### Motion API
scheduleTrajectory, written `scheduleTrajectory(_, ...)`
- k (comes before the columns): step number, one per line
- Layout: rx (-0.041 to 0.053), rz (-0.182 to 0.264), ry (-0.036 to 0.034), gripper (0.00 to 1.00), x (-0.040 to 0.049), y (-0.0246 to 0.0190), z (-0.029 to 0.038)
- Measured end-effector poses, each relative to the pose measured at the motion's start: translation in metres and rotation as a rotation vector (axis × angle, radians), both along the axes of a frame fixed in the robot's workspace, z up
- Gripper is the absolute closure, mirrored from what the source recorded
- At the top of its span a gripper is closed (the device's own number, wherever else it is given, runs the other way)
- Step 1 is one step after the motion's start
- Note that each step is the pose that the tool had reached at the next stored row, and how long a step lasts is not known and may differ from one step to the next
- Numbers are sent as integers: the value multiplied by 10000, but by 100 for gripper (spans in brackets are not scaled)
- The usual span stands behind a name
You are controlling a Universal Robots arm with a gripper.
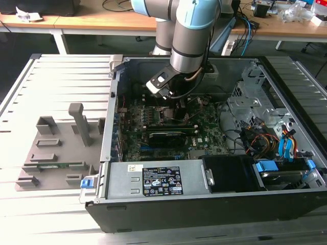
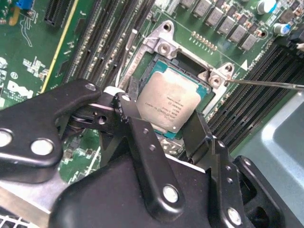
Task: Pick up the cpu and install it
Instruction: 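Place the cpu into insertion slot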
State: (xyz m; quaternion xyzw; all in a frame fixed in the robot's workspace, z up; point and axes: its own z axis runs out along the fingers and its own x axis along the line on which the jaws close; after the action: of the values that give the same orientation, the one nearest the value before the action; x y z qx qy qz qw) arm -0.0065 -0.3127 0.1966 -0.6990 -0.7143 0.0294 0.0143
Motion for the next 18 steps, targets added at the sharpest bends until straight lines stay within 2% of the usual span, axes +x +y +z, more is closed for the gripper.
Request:
scheduleTrajectory(1, 111, 2, -1, 38, 1, -9, -1)
scheduleTrajectory(2, 163, 1, -1, 38, 1, -33, -1)
scheduleTrajectory(6, 198, 1, -1, 38, 2, -46, 0)
scheduleTrajectory(8, 264, 1, -2, 38, 3, -42, -1)
scheduleTrajectory(11, 273, 3, -1, 38, 4, -40, 1)
scheduleTrajectory(15, 272, 1, 0, 38, 3, -40, 113)
scheduleTrajectory(18, 272, 1, 0, 38, 3, -33, 229)
